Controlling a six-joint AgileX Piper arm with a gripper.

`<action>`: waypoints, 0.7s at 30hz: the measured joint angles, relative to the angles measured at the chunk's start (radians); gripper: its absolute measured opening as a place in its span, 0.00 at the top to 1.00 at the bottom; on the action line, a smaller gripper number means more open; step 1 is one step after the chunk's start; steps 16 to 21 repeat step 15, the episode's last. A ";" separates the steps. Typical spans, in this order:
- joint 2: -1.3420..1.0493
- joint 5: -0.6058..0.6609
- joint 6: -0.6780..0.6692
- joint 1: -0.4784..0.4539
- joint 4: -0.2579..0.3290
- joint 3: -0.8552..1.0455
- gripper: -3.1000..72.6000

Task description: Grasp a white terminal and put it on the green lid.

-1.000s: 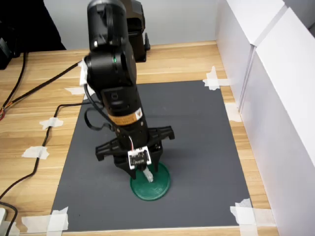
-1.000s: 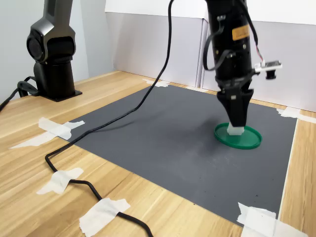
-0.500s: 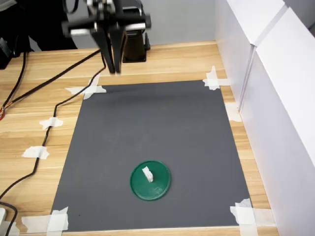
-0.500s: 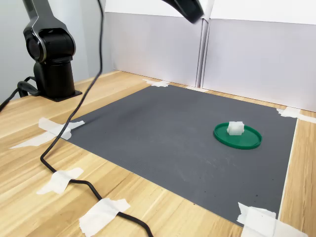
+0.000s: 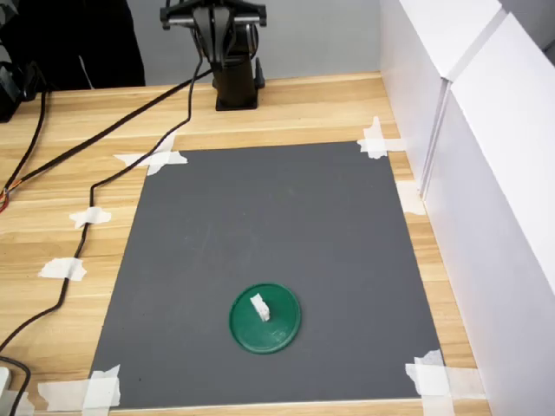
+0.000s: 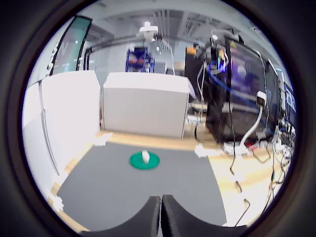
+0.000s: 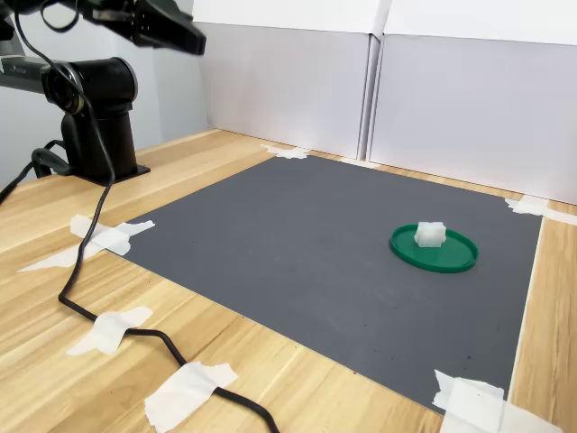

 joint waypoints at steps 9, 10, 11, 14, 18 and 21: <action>-0.002 -0.041 0.076 -0.022 -0.010 0.002 0.98; -0.002 -0.042 0.078 -0.022 -0.010 0.002 0.98; -0.002 -0.043 0.080 -0.022 -0.010 0.002 0.98; -0.002 -0.045 0.082 -0.022 -0.010 0.002 0.98; -0.002 -0.046 0.082 -0.022 -0.010 0.002 0.98; -0.002 -0.046 0.082 -0.022 -0.010 0.002 0.98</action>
